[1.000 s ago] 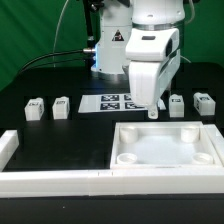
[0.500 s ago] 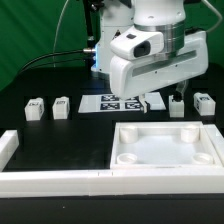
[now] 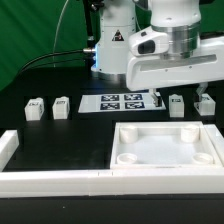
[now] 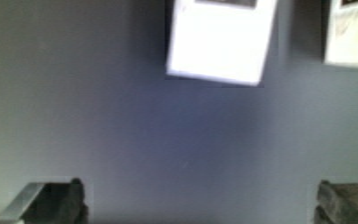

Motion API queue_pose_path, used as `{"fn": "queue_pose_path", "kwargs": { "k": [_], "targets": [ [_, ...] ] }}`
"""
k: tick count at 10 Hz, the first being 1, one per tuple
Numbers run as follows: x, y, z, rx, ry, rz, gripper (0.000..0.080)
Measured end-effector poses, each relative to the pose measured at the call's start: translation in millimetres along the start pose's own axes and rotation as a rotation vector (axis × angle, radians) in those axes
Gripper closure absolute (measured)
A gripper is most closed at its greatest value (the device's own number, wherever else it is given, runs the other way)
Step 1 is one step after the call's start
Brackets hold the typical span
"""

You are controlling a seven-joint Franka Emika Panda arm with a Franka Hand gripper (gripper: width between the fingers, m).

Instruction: Assemble one leg

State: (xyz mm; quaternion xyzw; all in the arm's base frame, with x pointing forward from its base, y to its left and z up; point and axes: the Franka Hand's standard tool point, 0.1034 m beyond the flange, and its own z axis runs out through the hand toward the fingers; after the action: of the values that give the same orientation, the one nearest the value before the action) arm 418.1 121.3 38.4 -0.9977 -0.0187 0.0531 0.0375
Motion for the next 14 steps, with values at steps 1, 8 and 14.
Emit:
{"fn": "queue_pose_path", "kwargs": {
  "k": [1,8,14],
  "targets": [
    [-7.0,-12.8,3.3,0.0,-0.005,-0.006,0.015],
    [-15.1,-65.0,1.8,0.002,-0.019,-0.073,0.015],
    [-27.3,-61.2,2.5,-0.06,-0.493,-0.081,0.015]
  ]
}}
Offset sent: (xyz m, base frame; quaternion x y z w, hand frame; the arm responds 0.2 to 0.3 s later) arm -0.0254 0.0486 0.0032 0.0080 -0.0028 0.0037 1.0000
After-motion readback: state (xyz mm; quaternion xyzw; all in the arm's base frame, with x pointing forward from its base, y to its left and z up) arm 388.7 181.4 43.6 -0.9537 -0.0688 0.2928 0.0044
